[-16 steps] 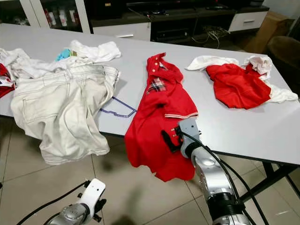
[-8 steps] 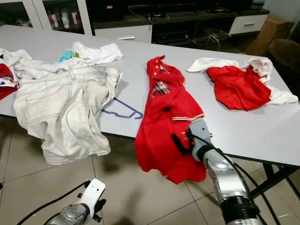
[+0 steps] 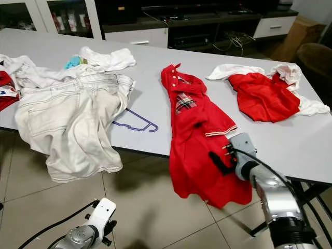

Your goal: Hang hanger

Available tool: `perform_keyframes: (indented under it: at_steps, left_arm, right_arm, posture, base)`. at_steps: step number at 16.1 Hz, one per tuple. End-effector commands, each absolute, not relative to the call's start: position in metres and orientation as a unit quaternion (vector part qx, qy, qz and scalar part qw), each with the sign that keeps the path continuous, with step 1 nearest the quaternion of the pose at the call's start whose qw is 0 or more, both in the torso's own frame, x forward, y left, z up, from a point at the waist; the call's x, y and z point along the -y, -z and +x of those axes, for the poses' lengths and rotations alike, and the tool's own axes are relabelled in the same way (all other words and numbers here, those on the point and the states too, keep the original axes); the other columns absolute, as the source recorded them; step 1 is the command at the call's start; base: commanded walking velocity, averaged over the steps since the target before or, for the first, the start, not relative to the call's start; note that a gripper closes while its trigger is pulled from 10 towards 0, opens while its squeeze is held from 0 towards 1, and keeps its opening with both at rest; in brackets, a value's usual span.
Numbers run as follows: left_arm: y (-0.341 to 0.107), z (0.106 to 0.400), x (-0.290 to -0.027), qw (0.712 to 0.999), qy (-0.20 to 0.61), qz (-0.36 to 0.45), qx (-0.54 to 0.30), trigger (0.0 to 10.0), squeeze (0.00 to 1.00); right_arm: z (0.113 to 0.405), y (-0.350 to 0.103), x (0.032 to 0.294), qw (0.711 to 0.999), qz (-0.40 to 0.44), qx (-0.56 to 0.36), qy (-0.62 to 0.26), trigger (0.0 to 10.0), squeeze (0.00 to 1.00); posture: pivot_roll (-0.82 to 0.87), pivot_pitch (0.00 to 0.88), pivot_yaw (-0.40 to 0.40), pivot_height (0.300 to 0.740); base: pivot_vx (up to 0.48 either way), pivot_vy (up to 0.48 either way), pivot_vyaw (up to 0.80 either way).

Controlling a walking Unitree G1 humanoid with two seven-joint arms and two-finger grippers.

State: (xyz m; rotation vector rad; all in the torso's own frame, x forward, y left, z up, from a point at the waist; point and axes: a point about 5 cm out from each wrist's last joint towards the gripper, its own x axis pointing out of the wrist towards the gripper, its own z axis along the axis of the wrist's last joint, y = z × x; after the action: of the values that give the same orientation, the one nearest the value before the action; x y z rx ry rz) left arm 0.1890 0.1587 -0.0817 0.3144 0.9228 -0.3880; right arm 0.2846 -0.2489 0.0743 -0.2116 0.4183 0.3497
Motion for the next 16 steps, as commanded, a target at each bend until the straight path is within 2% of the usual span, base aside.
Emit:
perform_keyframes:
  at_steps: [1,5,8,11,12,16]
  left_arm:
    - [0.082,0.189,-0.159,0.864,0.186,0.155,-0.442,10.0,0.00]
    - [0.082,0.188,-0.160,0.865,0.182,0.152,-0.442,10.0,0.00]
    - [0.083,0.186,-0.161,0.865,0.182,0.152,-0.443,10.0,0.00]
    - [0.081,0.189,-0.160,0.870,0.183,0.149,-0.433,10.0,0.00]
    - [0.074,0.199,-0.154,0.891,0.190,0.125,-0.393,10.0,0.00]
    - [0.059,0.217,-0.137,0.913,0.218,0.114,-0.324,10.0,0.00]
  right_arm:
    - [0.293,-0.093,0.247,0.962,-0.099,-0.176,-0.185,10.0,0.00]
    - [0.305,-0.121,0.221,0.959,-0.079,-0.127,-0.241,10.0,0.00]
    - [0.318,-0.136,0.201,0.958,-0.088,-0.108,-0.249,10.0,0.00]
    - [0.332,-0.134,0.200,0.972,-0.100,-0.099,-0.188,10.0,0.00]
    - [0.342,-0.126,0.197,0.982,-0.096,-0.102,-0.126,10.0,0.00]
    - [0.346,-0.111,0.189,0.985,-0.088,-0.117,-0.094,10.0,0.00]
  posture:
    - [-0.09,0.000,-0.010,0.740]
    - [-0.07,0.000,-0.021,0.740]
    - [-0.08,0.000,-0.019,0.740]
    - [-0.07,0.000,-0.022,0.740]
    - [-0.07,0.000,-0.022,0.740]
    - [-0.06,0.000,-0.019,0.740]
  base:
    - [0.000,0.000,0.00]
    - [0.000,0.000,0.00]
    - [0.000,0.000,0.00]
    - [0.000,0.000,0.00]
    - [0.000,0.000,0.00]
    - [0.000,0.000,0.00]
